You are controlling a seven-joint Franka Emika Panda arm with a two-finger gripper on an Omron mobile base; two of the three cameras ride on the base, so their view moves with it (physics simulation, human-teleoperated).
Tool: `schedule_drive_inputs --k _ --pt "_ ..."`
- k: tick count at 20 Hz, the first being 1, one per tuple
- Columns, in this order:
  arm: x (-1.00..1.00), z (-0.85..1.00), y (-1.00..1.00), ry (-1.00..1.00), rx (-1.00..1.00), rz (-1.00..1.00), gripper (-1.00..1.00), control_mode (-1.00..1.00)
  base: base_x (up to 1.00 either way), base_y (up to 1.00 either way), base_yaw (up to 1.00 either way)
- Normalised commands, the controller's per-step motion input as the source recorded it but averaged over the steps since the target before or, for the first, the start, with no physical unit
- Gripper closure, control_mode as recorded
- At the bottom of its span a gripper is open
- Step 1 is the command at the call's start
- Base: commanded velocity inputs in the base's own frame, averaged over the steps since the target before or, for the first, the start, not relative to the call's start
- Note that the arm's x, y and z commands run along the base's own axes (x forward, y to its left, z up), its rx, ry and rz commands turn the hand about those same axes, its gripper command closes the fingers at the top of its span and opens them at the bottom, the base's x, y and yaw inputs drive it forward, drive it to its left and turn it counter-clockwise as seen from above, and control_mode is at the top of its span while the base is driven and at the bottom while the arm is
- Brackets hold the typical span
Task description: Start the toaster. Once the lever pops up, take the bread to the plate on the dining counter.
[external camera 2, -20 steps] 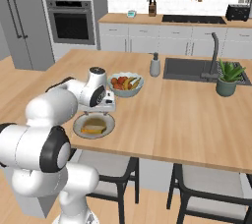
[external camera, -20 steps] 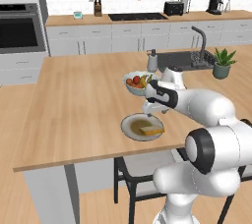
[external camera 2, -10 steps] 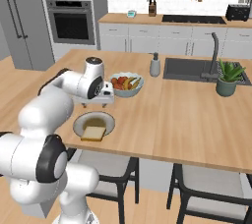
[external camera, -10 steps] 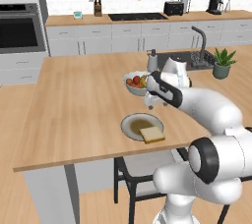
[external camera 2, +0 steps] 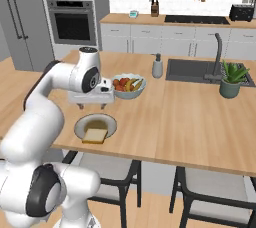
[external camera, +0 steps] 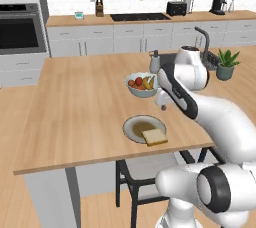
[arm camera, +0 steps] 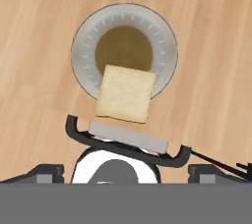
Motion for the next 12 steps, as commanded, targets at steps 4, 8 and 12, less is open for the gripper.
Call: schedule_drive_inputs --k 4,8,12 --pt "-1.0 0.0 -0.18 0.0 0.0 -0.11 -1.0 -1.0 0.0 0.0 0.0" --pt "-0.88 0.04 -0.03 -0.01 0.0 -0.11 -1.0 -1.0 0.0 0.0 0.0" --pt "-0.52 0.29 0.0 -0.02 -0.02 -0.16 -1.0 -1.0 0.0 0.0 0.0"
